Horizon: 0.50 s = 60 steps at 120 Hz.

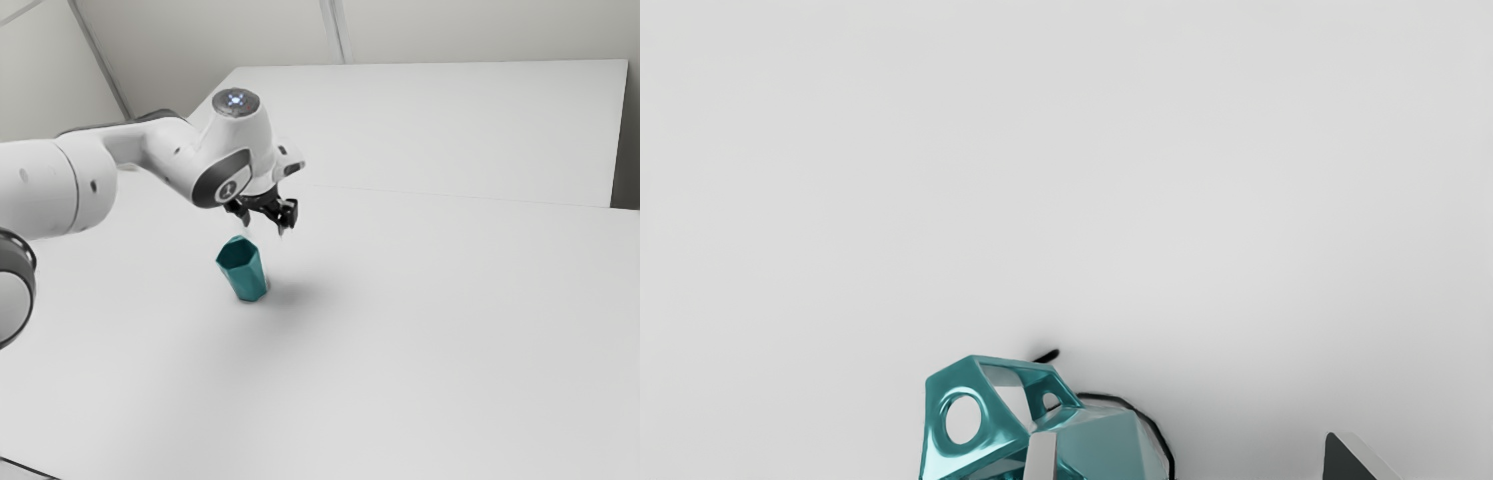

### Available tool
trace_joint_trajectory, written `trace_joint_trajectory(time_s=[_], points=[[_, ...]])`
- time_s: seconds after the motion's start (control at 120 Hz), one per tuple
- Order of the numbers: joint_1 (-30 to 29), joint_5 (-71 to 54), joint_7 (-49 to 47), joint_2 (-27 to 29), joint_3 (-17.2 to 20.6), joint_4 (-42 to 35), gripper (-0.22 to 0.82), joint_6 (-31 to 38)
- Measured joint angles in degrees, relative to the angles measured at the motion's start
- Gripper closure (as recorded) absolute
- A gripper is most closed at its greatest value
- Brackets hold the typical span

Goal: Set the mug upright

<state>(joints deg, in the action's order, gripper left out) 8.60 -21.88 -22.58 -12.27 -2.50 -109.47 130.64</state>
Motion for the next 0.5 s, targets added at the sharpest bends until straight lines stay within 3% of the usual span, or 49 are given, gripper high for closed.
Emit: trace_joint_trajectory(time_s=[0.1, 0.192, 0.358, 0.5], points=[[-0.3, 3.5, 1.0, 5.1, 0.2, 0.6, 0.15, -3.4], [-1.4, 8.6, 3.7, 6.5, 0.3, 6.9, 0.11, -9.4], [-11.4, 16.3, 11.2, 7.9, 4.1, 14.4, 0.05, -19.4], [-14.4, 18.6, 17.6, 10.4, 4.2, 15.7, 0.03, -24.8]])
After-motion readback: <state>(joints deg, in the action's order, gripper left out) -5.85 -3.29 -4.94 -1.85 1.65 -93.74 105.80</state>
